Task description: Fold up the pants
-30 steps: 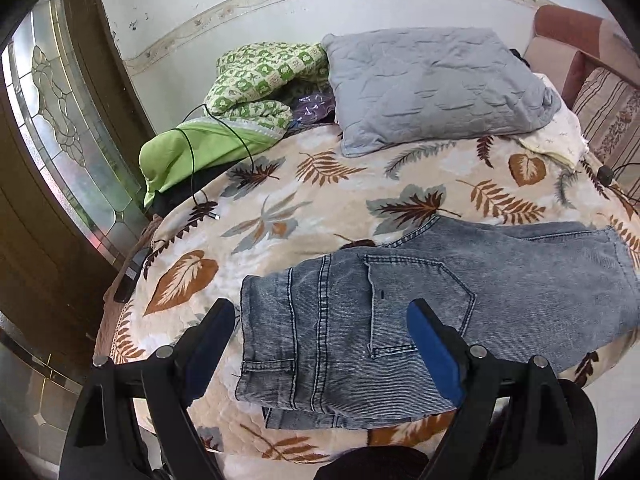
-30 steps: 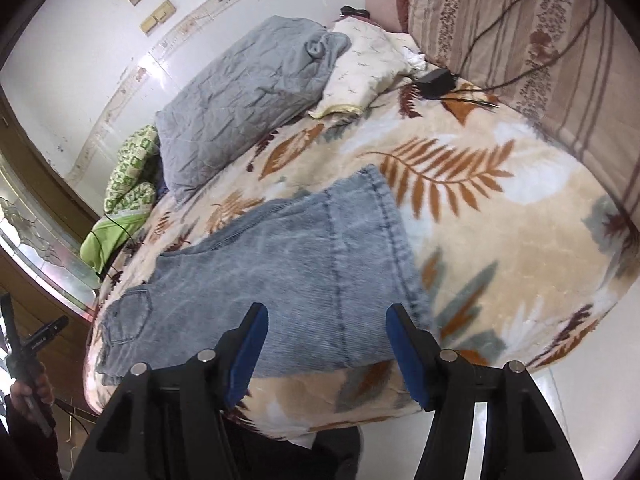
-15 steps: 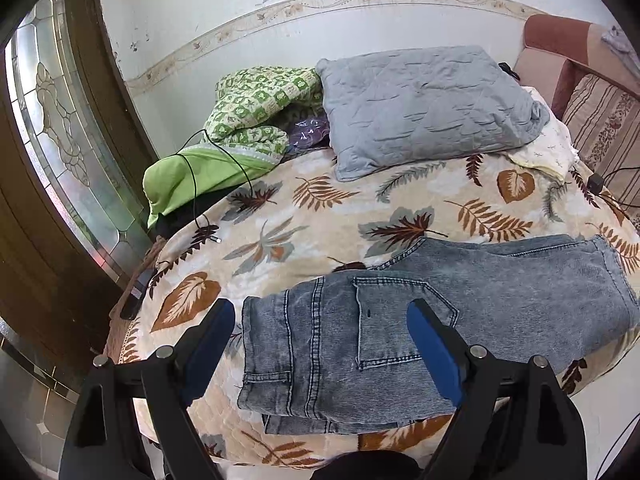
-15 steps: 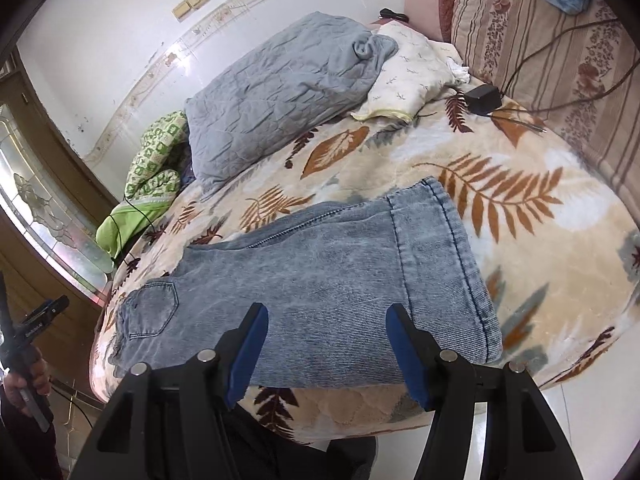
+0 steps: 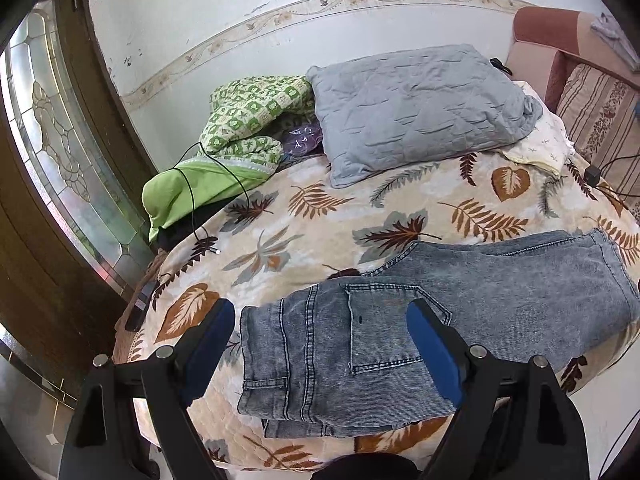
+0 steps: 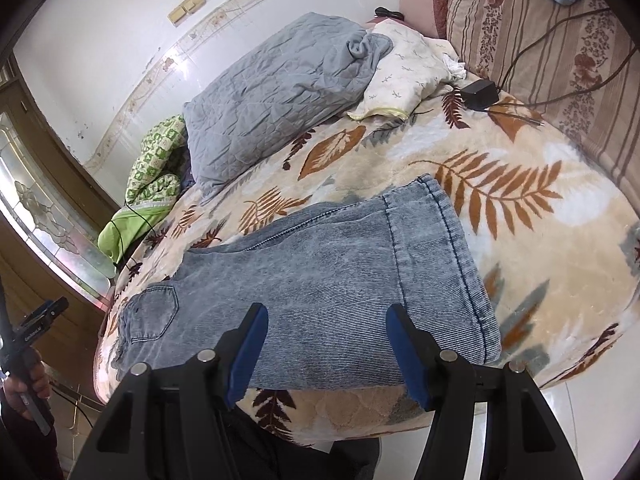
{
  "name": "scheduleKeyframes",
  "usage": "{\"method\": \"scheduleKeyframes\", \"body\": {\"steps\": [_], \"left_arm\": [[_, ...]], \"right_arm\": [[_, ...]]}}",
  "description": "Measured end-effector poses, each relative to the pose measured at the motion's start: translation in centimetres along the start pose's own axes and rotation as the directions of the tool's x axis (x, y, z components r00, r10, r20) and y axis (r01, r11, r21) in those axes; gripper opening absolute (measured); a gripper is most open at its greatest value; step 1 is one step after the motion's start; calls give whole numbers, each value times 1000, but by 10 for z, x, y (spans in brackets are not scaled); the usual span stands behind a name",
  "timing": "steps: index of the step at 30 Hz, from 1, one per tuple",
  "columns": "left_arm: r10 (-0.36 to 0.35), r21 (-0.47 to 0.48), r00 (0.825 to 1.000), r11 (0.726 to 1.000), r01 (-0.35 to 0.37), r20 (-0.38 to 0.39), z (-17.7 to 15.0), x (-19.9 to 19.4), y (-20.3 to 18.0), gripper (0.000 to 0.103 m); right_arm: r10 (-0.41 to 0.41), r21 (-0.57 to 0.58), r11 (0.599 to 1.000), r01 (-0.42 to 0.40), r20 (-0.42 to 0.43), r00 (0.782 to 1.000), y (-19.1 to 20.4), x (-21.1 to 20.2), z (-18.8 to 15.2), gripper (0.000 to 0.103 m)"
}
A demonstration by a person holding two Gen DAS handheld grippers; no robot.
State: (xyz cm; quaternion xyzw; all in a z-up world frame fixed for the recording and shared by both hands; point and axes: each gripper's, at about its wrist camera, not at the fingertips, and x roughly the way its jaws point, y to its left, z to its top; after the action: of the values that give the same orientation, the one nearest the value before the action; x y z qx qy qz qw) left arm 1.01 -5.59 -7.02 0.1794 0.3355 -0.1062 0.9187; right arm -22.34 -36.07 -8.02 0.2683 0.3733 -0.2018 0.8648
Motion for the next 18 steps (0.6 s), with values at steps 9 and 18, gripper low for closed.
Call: {"method": "scheduleKeyframes", "body": {"steps": [9, 18], "left_arm": [[22, 25, 1000, 999, -22, -4, 5, 0, -9, 88], [27, 32, 1000, 999, -27, -3, 7, 0, -12, 88]], "right_arm": [[19, 20, 1000, -19, -1, 1000, -12, 6, -2, 65], [20, 33, 999, -20, -1, 1000, -19, 8, -3, 65]]}}
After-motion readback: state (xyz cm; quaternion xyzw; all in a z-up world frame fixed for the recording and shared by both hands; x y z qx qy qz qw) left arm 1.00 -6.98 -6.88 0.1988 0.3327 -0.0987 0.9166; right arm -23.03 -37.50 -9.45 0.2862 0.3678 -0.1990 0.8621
